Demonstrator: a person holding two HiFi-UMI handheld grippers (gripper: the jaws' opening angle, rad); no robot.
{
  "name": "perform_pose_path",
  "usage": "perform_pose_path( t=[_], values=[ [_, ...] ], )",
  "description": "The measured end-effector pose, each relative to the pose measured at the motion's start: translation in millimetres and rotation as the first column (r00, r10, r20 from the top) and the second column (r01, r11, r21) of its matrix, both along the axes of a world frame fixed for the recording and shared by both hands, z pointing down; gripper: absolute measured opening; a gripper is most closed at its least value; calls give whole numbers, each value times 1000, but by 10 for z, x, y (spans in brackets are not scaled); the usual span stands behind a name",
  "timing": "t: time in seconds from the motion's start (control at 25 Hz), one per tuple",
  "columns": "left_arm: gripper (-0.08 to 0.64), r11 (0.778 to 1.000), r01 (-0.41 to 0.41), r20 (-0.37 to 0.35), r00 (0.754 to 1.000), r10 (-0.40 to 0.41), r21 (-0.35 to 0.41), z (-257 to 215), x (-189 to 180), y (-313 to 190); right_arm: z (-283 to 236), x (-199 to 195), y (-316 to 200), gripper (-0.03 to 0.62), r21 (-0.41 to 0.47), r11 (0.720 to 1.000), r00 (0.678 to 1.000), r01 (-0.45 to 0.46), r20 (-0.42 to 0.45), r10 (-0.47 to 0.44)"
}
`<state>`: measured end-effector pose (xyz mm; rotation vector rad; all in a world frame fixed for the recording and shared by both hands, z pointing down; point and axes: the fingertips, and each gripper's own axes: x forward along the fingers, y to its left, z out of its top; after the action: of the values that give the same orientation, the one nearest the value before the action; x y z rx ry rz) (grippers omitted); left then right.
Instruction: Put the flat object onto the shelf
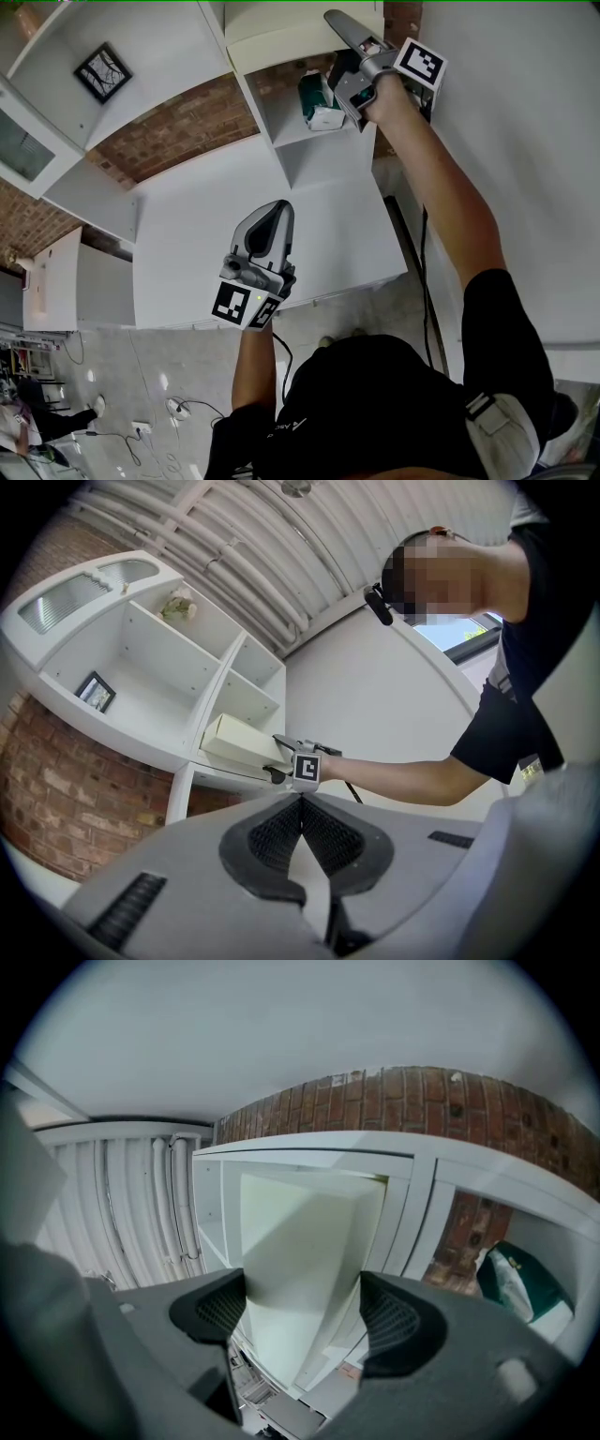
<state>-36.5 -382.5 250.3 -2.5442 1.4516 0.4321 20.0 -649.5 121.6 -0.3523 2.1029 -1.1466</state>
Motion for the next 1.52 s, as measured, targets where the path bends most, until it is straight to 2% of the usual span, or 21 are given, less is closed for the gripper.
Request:
perform_pose_path(
  t=[0.28, 0.44, 0.56, 0.68, 0.8, 1.08, 1.24, 1.4, 1.44, 1.52],
  values=[
    [-2, 1000, -13, 6, 1000, 13, 19, -71, 20, 56, 20, 152, 303, 367, 64, 998, 1000, -5, -11, 6],
    [-2, 999, -17, 13, 1000, 16, 31, -196, 29, 52, 86, 222, 577, 367, 134, 991, 996, -8, -82, 19],
    [-2, 999, -29, 10, 1000, 28, 40, -331, 45, 23, 115, 233, 835, 365, 262, 965, 982, -8, -179, 57],
    [-2, 997, -47, -3, 999, 47, 56, -446, 88, 15, 149, 196, 1253, 333, 454, 890, 954, 43, -283, 98],
    [-2, 996, -62, -7, 998, 63, 65, -541, 139, 34, 206, 200, 1631, 250, 594, 801, 914, 75, -361, 182],
    [-2, 994, -83, 27, 996, 81, 70, -560, 314, 112, 405, 279, 2178, 64, 800, 596, 807, 75, -400, 435],
    [-2, 994, -83, 47, 996, 80, 69, -534, 370, 174, 617, 248, 2409, 9, 871, 481, 728, 102, -395, 561],
    [-2, 996, -69, 68, 996, 65, 63, -485, 379, 231, 799, 211, 2585, 2, 910, 393, 668, 132, -375, 643],
    [-2, 996, -66, 73, 995, 61, 61, -472, 377, 243, 841, 203, 2615, 2, 914, 383, 660, 136, -372, 653],
    [-2, 997, -61, 76, 996, 56, 57, -449, 366, 270, 916, 188, 2661, 0, 912, 387, 656, 135, -375, 655]
  ],
)
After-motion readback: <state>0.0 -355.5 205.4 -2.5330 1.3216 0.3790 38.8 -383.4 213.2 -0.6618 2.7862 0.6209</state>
